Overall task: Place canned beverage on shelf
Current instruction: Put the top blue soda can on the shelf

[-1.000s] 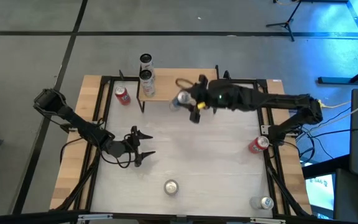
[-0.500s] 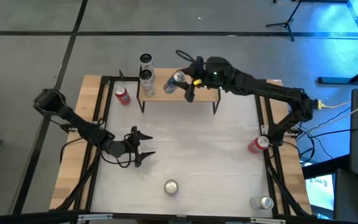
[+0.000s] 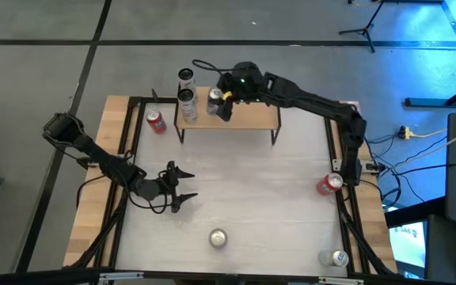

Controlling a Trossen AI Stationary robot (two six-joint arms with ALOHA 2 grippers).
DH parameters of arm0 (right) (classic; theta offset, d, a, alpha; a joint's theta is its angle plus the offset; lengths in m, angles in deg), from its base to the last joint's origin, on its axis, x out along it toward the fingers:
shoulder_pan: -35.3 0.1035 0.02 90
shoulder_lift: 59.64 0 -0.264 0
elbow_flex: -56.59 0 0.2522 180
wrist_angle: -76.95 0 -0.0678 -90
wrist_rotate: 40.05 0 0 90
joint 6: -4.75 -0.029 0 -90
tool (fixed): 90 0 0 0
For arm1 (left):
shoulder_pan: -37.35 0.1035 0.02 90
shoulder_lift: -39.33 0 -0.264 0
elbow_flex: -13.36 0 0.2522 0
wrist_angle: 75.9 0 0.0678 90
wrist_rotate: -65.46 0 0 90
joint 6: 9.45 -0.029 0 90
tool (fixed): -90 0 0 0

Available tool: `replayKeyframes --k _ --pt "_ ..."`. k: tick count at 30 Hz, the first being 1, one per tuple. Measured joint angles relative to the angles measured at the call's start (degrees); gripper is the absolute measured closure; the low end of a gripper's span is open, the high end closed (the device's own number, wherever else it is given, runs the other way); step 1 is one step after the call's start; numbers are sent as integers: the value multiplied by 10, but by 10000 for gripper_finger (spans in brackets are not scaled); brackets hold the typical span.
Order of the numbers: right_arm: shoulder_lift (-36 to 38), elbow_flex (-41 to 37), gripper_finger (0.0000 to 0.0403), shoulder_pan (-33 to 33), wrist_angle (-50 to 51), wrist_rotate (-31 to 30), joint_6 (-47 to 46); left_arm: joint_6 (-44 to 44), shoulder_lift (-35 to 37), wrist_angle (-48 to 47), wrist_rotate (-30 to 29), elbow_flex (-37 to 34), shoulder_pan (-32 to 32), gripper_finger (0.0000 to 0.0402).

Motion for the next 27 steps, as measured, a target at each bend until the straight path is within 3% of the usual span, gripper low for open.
replayKeyframes --k 20,27 --pt "-52 0 185 -51 -55 58 12 -11 0 2 0 0 0 65" --pt "-61 0 157 -51 -63 58 20 -11 0 2 0 0 0 65"
